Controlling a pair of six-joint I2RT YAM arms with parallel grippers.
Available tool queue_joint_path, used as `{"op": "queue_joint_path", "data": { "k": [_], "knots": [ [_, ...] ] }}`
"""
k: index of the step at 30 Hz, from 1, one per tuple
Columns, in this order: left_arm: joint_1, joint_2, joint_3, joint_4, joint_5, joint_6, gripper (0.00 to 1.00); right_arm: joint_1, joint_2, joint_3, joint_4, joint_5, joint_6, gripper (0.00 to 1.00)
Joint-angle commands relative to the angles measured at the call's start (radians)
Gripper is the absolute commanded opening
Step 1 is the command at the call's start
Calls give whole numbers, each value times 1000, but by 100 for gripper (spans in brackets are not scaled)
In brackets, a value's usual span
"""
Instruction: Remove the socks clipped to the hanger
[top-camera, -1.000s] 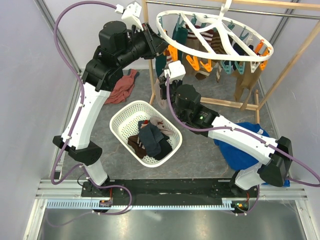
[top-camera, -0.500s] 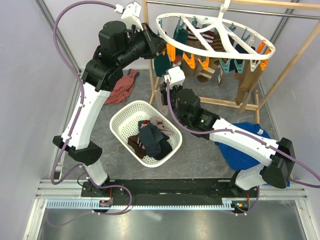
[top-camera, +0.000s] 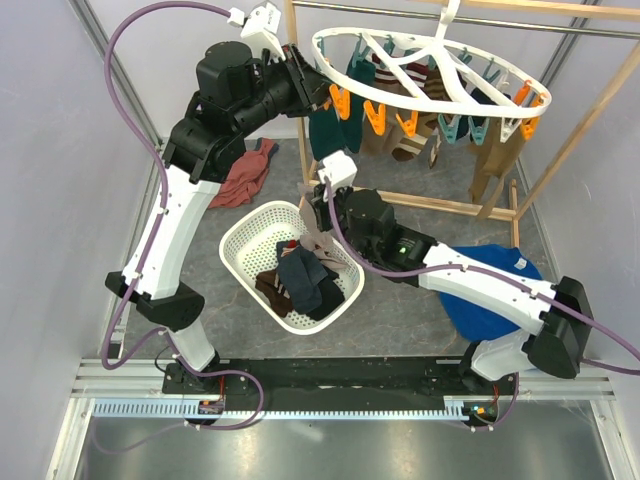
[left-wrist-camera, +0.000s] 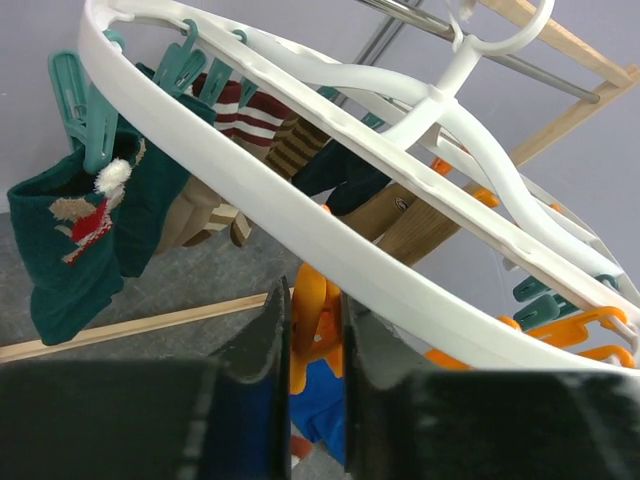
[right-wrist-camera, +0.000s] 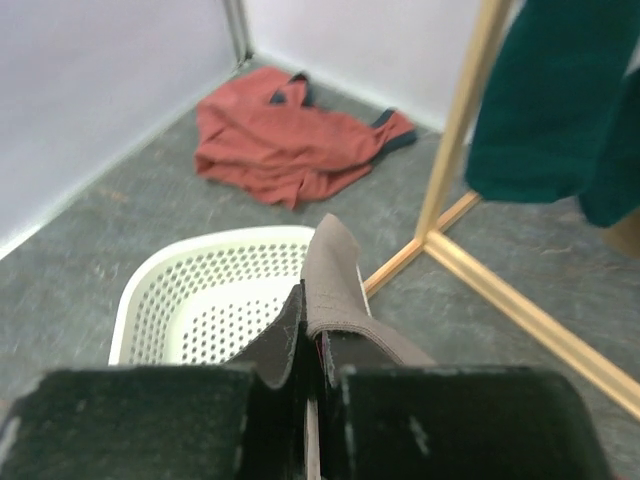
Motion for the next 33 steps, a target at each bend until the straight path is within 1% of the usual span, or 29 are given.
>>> {"op": "queue_joint_path", "data": {
  "k": [1,2,5,7,9,10,11,12,16,18,19,20,21,22,24,25,27,28,29,33],
  "knots": [
    [2,-46,-11,17,-52,26,34,21,48,0,-25,-71,29,5],
    [2,-50,-17,15,-57,26,41,21,54,4,-25,-74,27,5],
    [2,-70,-37,18,-64,26,50,22,100,29,-36,-96,21,7],
    [4,-87,-52,17,-64,26,53,21,141,47,-47,-125,35,9],
    [4,-104,-80,17,-72,27,57,24,169,75,-64,-154,52,14],
    [2,-121,-91,15,-78,27,60,27,190,82,-76,-184,65,17],
    [4,-133,-104,16,-92,27,60,31,200,95,-82,-195,70,23],
    [2,-144,-135,17,-98,27,61,34,206,95,-88,-206,73,26],
    [4,-204,-219,17,-147,35,67,38,218,89,-91,-286,55,33],
    [2,-240,-268,17,-179,35,68,36,226,95,-99,-304,50,36],
    [2,-253,-285,17,-192,33,72,38,229,104,-104,-297,50,42],
    [2,-277,-301,15,-213,33,75,39,229,107,-128,-281,49,46],
    [2,-290,-328,16,-221,33,76,38,227,109,-136,-274,47,49],
    [2,-299,-341,15,-227,33,77,38,223,109,-146,-271,42,54],
    [4,-326,-368,17,-233,39,78,38,200,106,-159,-257,35,59],
    [4,-334,-379,17,-233,40,81,38,189,100,-171,-249,32,66],
    [4,-365,-410,15,-236,38,84,38,139,90,-188,-220,32,77],
    [2,-374,-420,15,-233,38,86,38,116,78,-203,-209,32,90],
    [4,-386,-433,15,-230,38,87,38,91,70,-212,-199,32,98],
    [4,-461,-508,21,-207,55,91,36,-61,87,-315,-134,67,98]
  ]
}}
